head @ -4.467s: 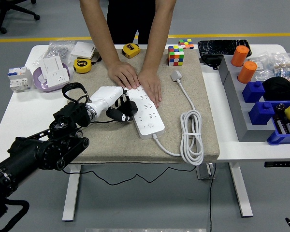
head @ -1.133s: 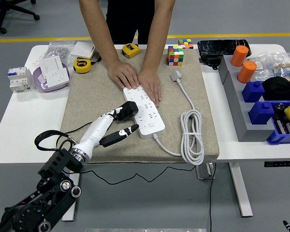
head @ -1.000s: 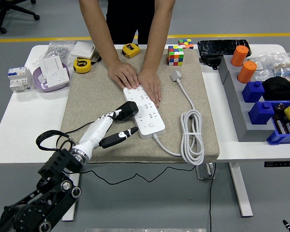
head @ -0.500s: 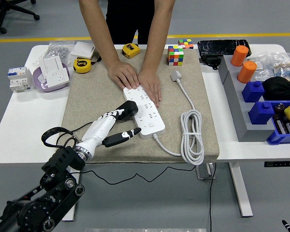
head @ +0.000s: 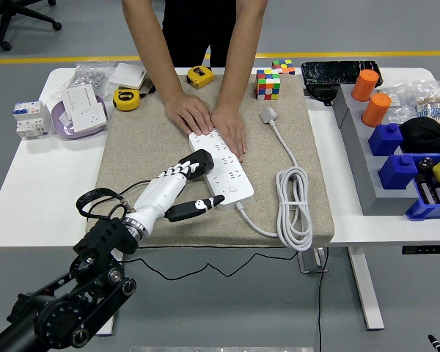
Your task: Pick up the plug,place it near the board,insert it into the board,press the button
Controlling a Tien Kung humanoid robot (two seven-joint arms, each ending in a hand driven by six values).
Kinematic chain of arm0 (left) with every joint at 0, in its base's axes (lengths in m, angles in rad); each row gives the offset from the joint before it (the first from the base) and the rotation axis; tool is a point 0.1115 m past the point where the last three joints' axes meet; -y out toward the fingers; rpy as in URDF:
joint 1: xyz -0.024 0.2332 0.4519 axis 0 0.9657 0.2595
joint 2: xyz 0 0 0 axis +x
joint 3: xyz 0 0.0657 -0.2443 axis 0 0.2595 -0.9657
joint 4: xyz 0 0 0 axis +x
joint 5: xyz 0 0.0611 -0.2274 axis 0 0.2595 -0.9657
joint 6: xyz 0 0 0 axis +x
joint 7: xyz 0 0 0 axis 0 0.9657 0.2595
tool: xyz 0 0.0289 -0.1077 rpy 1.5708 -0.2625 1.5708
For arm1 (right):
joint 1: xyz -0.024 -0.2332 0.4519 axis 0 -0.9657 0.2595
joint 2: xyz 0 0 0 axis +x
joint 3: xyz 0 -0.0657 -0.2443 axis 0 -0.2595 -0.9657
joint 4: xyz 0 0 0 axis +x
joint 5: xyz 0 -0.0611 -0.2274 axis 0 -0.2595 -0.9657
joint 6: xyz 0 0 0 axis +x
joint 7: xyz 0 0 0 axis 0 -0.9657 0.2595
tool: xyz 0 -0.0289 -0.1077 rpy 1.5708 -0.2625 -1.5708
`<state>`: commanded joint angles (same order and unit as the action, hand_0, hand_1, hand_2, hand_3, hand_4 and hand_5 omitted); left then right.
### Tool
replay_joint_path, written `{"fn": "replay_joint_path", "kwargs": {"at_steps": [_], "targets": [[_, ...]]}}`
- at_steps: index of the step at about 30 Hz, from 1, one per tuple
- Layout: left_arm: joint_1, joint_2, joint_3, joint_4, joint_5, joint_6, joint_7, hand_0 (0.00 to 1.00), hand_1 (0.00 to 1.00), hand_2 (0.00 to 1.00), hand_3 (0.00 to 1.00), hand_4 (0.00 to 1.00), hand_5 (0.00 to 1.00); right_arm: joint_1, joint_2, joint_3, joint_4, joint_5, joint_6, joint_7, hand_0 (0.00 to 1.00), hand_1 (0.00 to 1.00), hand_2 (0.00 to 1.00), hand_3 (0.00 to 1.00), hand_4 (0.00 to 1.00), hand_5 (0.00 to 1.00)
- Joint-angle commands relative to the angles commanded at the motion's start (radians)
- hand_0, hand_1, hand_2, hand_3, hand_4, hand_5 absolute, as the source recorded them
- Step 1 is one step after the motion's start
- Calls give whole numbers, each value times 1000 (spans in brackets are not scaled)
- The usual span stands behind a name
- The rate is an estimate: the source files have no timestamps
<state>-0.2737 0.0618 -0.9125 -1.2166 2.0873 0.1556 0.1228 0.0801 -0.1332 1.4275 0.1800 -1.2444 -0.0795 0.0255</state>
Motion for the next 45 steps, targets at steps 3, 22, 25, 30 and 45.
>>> {"fn": "replay_joint_path", "kwargs": {"at_steps": [3,22,25,30,45], "targets": [[-20,4,22,10,4,-1,4,998,998,998,932,998,998,0,-1,-3,0,5,0,-1,756,743,722,777,998,923],[-144,21,100,54,36,-17,21,998,998,998,924,998,998,6,-4,-1,0,7,-1,-1,755,741,723,776,998,924],[-153,25,111,58,35,-20,23,998,998,998,918,998,998,7,-5,0,0,7,-2,-1,755,741,723,776,998,924],[-158,29,109,59,35,-22,24,998,998,997,918,998,998,9,-5,1,0,8,-2,0,755,742,723,776,998,924],[-164,32,117,62,35,-31,25,998,998,995,917,998,998,8,-5,5,0,9,-3,0,755,741,723,776,998,926]]}}
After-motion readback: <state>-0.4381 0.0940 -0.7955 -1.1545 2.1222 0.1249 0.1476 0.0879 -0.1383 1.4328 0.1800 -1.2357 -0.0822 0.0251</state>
